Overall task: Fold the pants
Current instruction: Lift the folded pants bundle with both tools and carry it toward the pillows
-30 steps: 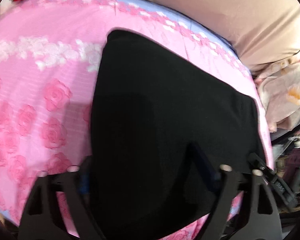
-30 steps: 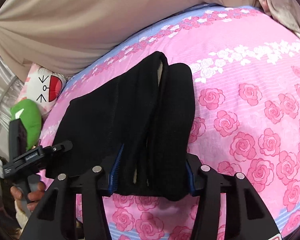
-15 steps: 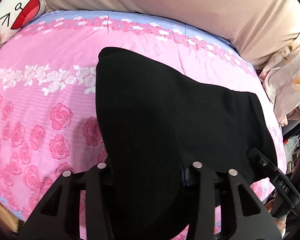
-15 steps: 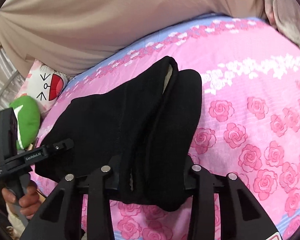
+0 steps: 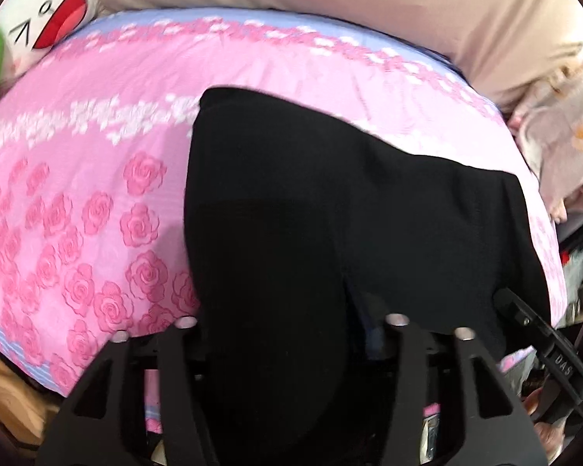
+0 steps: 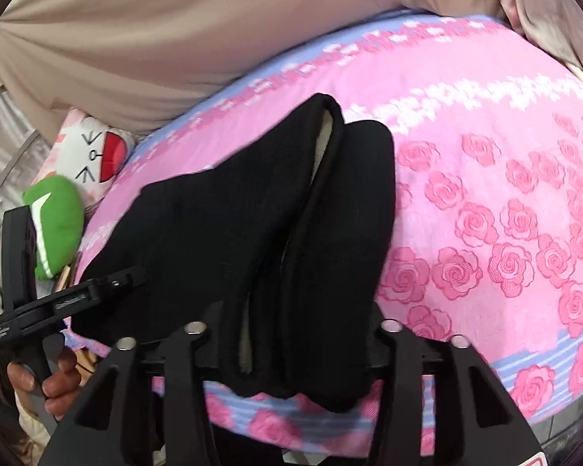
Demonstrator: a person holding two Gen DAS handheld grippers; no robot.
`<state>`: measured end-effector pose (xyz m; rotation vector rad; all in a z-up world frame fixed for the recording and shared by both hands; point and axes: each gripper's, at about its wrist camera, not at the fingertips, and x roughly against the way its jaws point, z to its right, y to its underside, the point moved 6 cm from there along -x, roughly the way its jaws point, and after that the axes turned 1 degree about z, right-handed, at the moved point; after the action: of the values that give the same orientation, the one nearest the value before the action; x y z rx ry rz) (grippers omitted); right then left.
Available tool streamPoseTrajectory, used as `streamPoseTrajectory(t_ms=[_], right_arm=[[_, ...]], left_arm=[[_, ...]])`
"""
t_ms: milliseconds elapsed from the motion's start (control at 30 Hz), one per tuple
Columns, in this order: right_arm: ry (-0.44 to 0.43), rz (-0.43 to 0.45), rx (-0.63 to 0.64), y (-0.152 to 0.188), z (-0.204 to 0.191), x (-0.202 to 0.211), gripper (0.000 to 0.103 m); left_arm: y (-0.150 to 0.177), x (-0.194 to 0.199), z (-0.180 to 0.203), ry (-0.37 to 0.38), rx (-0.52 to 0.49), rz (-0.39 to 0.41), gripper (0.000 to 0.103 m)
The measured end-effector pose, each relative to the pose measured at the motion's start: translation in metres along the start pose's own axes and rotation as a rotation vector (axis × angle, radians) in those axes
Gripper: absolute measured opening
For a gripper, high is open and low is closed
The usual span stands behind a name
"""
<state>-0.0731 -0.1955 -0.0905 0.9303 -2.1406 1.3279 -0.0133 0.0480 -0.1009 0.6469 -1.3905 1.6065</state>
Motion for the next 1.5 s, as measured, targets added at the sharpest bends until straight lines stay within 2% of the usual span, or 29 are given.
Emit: streamPoseTrajectory(t_ms=[100,133,167,200,233,267,400,600,767,967,1233,1400,1500], right_arm=[[-0.044,-0.011,-0.038,0.000,0.005,-0.006,0.057],[-0.060,-0.014,-0.051,0.000,0.007,-0.007,0.056],[-0.067,-0.012,-0.059,0.000,0.008,-0.008,0.055],[-0.070,-0.008,-0.058,0.001,0.006,-0.007,0.052],[-0.073,0.001,-0.049,0.001,0.004,-0.004,0.042],[-0.080,0.012,-0.040,0.001,0.000,0.002,0.038],[-0.122,0.059,0.008,-0.001,-0.022,0.029,0.035],[-0.187,0.160,0.108,-0.007,-0.062,0.093,0.035],[-0.210,0.288,0.197,-0.027,-0.092,0.149,0.035],[-0.240,0.458,0.313,-0.073,-0.132,0.203,0.035],[-0.277,0.640,0.423,-0.153,-0.172,0.240,0.036],[-0.296,0.710,0.446,-0.205,-0.184,0.238,0.036],[-0.295,0.724,0.435,-0.240,-0.186,0.216,0.036]], left_arm=[[-0.001,-0.003,-0.001,-0.008,-0.005,0.011,0.070],[-0.001,-0.007,-0.002,0.006,0.007,0.008,0.070],[-0.001,-0.008,-0.004,0.029,0.025,0.009,0.067],[-0.001,-0.008,-0.005,0.054,0.044,0.008,0.056],[0.000,-0.004,-0.006,0.090,0.064,0.008,0.049],[-0.001,0.001,-0.007,0.101,0.072,0.017,0.042],[-0.003,0.030,-0.002,0.125,0.057,0.054,0.036],[-0.009,0.097,0.011,0.173,-0.020,0.170,0.036],[-0.023,0.168,0.026,0.173,-0.104,0.344,0.036],[-0.062,0.235,0.042,0.173,-0.167,0.552,0.036],[-0.130,0.302,0.056,0.132,-0.219,0.823,0.037],[-0.181,0.313,0.061,0.114,-0.238,0.930,0.038],[-0.212,0.300,0.062,0.085,-0.244,0.943,0.039]])
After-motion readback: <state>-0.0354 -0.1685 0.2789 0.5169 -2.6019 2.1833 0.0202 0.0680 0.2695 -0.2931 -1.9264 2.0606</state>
